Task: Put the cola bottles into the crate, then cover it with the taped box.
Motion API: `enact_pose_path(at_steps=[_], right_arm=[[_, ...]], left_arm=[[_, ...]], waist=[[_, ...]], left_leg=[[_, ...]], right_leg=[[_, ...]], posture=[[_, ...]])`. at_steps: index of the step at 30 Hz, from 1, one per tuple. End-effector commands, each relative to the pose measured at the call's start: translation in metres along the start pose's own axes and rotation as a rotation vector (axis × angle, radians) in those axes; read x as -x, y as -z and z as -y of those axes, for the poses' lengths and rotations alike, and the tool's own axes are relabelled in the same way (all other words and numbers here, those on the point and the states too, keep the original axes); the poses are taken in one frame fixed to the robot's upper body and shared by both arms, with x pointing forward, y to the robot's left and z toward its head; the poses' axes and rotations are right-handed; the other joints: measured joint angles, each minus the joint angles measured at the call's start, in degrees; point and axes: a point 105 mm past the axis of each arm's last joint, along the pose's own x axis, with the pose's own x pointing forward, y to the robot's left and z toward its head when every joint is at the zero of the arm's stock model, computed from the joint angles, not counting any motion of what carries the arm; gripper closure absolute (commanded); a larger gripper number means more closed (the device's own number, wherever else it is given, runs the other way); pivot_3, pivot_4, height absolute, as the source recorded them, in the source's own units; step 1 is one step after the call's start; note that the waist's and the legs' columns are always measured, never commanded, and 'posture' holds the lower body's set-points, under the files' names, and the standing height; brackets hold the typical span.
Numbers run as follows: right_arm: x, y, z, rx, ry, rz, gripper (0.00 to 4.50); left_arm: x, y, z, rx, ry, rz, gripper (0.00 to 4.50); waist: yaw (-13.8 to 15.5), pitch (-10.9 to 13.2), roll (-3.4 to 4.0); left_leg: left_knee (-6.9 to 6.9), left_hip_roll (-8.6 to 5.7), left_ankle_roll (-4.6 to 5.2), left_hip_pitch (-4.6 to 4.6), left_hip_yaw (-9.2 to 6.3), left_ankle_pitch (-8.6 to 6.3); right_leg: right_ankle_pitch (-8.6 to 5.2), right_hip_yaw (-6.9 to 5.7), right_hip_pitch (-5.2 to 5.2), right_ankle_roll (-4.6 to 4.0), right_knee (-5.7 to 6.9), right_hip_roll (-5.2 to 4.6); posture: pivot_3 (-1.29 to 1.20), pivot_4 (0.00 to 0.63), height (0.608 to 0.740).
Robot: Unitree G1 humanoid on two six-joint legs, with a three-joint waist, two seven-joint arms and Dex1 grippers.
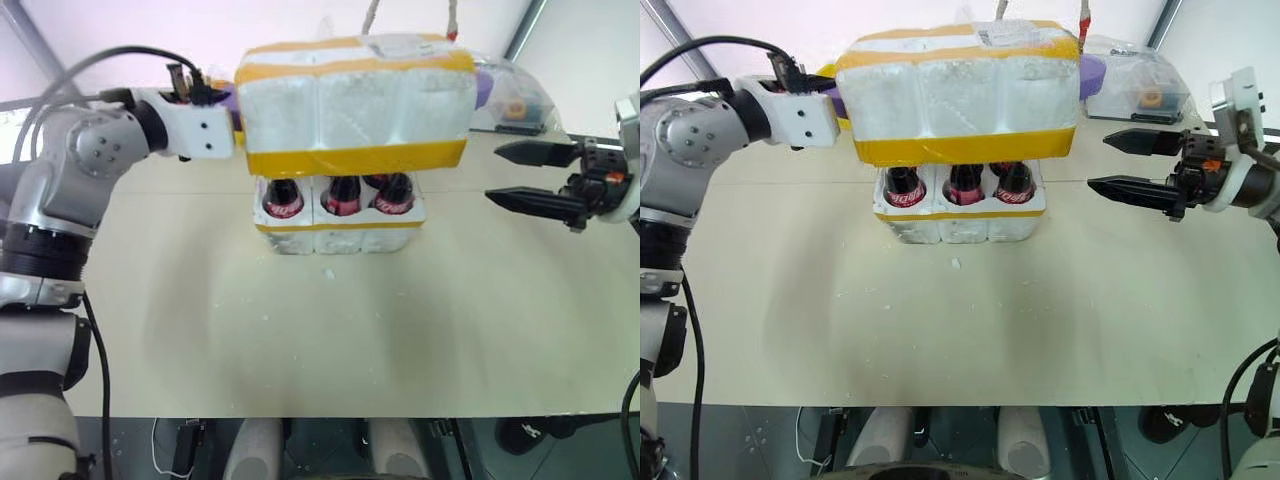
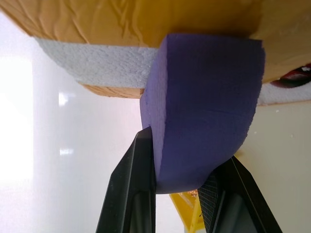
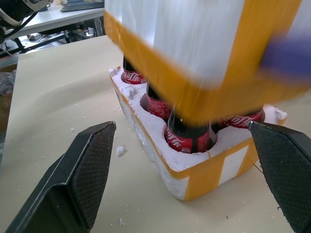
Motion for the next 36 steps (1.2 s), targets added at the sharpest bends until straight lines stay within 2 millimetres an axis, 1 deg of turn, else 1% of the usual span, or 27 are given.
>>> enact_pose_path(at_steps=[1, 6, 11, 14, 15, 16, 17, 18, 21, 23, 25, 27, 28, 30, 31, 32, 33, 34, 36], right_arm=[[0.005, -0.015, -0.004, 0.056, 0.011, 0.03, 0.0], [0.003, -0.018, -0.003, 0.055, 0.016, 0.031, 0.0], [0.002, -0.016, -0.002, 0.061, 0.011, 0.009, 0.0], [0.003, -0.016, 0.001, 0.063, 0.014, 0.005, 0.0], [0.003, -0.015, 0.001, 0.063, 0.014, 0.004, 0.0], [0.003, -0.015, 0.001, 0.063, 0.013, 0.004, 0.0], [0.002, -0.015, 0.002, 0.063, 0.011, 0.003, 0.0], [0.002, -0.015, 0.001, 0.062, 0.008, 0.003, 0.0], [-0.001, -0.014, 0.001, 0.059, 0.001, 0.002, 0.0], [-0.004, -0.012, -0.001, 0.054, -0.006, -0.001, 0.0], [-0.005, -0.01, -0.003, 0.05, -0.012, -0.009, 0.0], [-0.006, -0.007, -0.003, 0.044, -0.013, -0.02, 0.0], [-0.006, -0.006, -0.004, 0.041, -0.013, -0.024, 0.0], [-0.007, -0.004, -0.003, 0.036, -0.008, -0.03, 0.0], [-0.007, -0.003, -0.002, 0.033, -0.006, -0.033, 0.0], [-0.007, -0.002, -0.002, 0.031, -0.004, -0.036, 0.0], [-0.007, -0.001, -0.001, 0.029, -0.002, -0.039, 0.0], [-0.007, 0.0, -0.001, 0.027, -0.003, -0.043, 0.0], [-0.007, 0.003, -0.001, 0.024, -0.008, -0.055, 0.0]], left_arm=[[0.012, 0.002, -0.019, -0.072, -0.053, -0.006, 3.6], [0.012, 0.005, -0.008, -0.165, -0.041, -0.028, 3.6], [0.015, 0.004, 0.016, -0.206, -0.004, -0.032, 3.6], [0.018, 0.002, 0.024, -0.214, -0.011, -0.028, 2.56], [0.019, 0.0, 0.026, -0.222, -0.011, -0.021, 2.14], [0.02, -0.001, 0.028, -0.227, -0.012, -0.017, 1.53], [0.022, -0.001, 0.029, -0.232, -0.012, -0.017, 1.03], [0.025, -0.002, 0.03, -0.237, -0.013, -0.016, 0.67], [0.035, 0.0, 0.032, -0.226, -0.018, -0.024, 0.67], [0.047, 0.002, 0.033, -0.179, -0.018, -0.026, 0.67], [0.059, 0.002, 0.036, -0.063, -0.013, -0.009, 0.67], [0.073, -0.008, 0.045, 0.194, 0.05, 0.068, 0.67], [0.08, -0.013, 0.048, 0.285, 0.082, 0.109, 0.67], [0.095, -0.016, 0.051, 0.5, 0.137, 0.139, 0.67], [0.104, -0.014, 0.058, 0.665, 0.214, 0.125, 0.67], [0.116, -0.017, 0.069, 0.814, 0.326, 0.117, 0.67], [0.13, -0.026, 0.076, 0.922, 0.434, 0.164, 0.67], [0.14, -0.031, 0.078, 1.03, 0.497, 0.192, 0.67], [0.151, -0.028, 0.066, 1.251, 0.504, 0.228, 0.67]], waist=[[-0.08, 0.0, 0.0], [-0.03, 0.0, 0.0], [-0.12, 0.0, 0.0], [-0.17, 0.0, 0.0], [-0.13, 0.0, 0.0], [-0.08, 0.0, 0.0], [-0.02, 0.0, 0.0], [0.01, 0.0, 0.0], [-0.05, 0.0, 0.0], [-0.17, 0.0, 0.0], [-0.28, 0.0, 0.0], [-0.3, 0.0, 0.01], [-0.27, 0.0, 0.01], [-0.16, 0.01, 0.02], [-0.05, 0.01, 0.02], [-0.17, 0.01, 0.01], [-0.24, 0.01, 0.02], [-0.33, 0.02, 0.05], [-0.37, 0.05, 0.09]], left_leg=[[0.0, 0.0, 0.0, 0.0, 0.0, 0.0], [0.0, 0.0, 0.0, 0.01, 0.0, 0.0], [0.0, 0.0, 0.0, 0.01, 0.0, 0.0], [0.0, 0.0, 0.0, 0.03, 0.01, 0.0], [0.0, 0.0, 0.0, 0.02, 0.0, 0.0], [0.0, 0.01, 0.0, 0.02, 0.0, 0.0], [0.01, 0.0, 0.0, 0.02, 0.0, 0.0], [0.01, 0.0, 0.0, 0.01, 0.0, 0.0], [0.01, 0.0, 0.01, 0.02, 0.0, 0.0], [0.0, 0.01, 0.01, 0.03, 0.0, -0.01], [0.0, 0.01, 0.01, 0.03, 0.0, -0.01], [-0.01, 0.02, 0.01, 0.05, 0.01, -0.01], [-0.01, 0.04, 0.01, 0.05, 0.01, -0.01], [0.0, 0.04, 0.01, 0.05, 0.0, -0.01], [0.01, 0.05, 0.01, 0.03, 0.0, -0.01], [0.03, 0.05, 0.01, 0.04, 0.0, -0.01], [0.02, 0.06, 0.01, 0.03, 0.0, -0.01], [0.02, 0.06, 0.01, 0.05, 0.0, -0.02], [-0.03, 0.06, 0.02, 0.1, 0.04, -0.02]], right_leg=[[0.0, 0.0, 0.0, 0.0, 0.0, 0.0], [0.0, 0.0, 0.0, 0.0, 0.01, 0.0], [0.0, 0.01, 0.0, 0.0, 0.02, 0.0], [0.0, 0.03, 0.0, 0.0, 0.03, 0.0], [0.0, 0.03, 0.0, 0.0, 0.03, 0.01], [0.0, 0.03, 0.0, 0.0, 0.03, 0.01], [0.0, 0.03, 0.0, 0.0, 0.03, 0.01], [0.0, 0.03, 0.0, 0.0, 0.03, 0.01], [0.0, 0.03, 0.0, 0.0, 0.03, 0.01], [0.0, 0.04, 0.0, 0.0, 0.03, 0.01], [0.0, 0.04, 0.0, 0.0, 0.03, 0.01], [0.0, 0.04, 0.0, 0.0, 0.04, 0.01], [0.0, 0.05, 0.0, -0.01, 0.04, 0.01], [0.0, 0.05, 0.01, -0.01, 0.04, 0.01], [0.0, 0.05, 0.0, -0.01, 0.02, 0.01], [0.0, 0.05, 0.02, -0.01, 0.03, 0.01], [0.0, 0.05, 0.01, -0.02, -0.01, 0.03], [-0.01, 0.05, 0.03, -0.02, -0.02, 0.03], [-0.02, 0.06, 0.04, -0.03, -0.04, 0.03]], posture=[[0.0, 0.15, 0.737], [0.0, 0.15, 0.737], [0.0, 0.15, 0.737], [0.0, 0.15, 0.737], [0.0, 0.15, 0.737], [0.0, 0.15, 0.737], [0.0, 0.15, 0.737], [0.0, 0.15, 0.737], [0.0, 0.15, 0.737], [0.0, 0.15, 0.737], [0.0, 0.15, 0.737], [0.0, 0.15, 0.737], [0.0, 0.15, 0.737], [0.0, 0.15, 0.737], [0.0, 0.15, 0.737], [0.0, 0.15, 0.737], [0.0, 0.15, 0.737], [0.0, 0.15, 0.737], [0.0, 0.15, 0.737]])
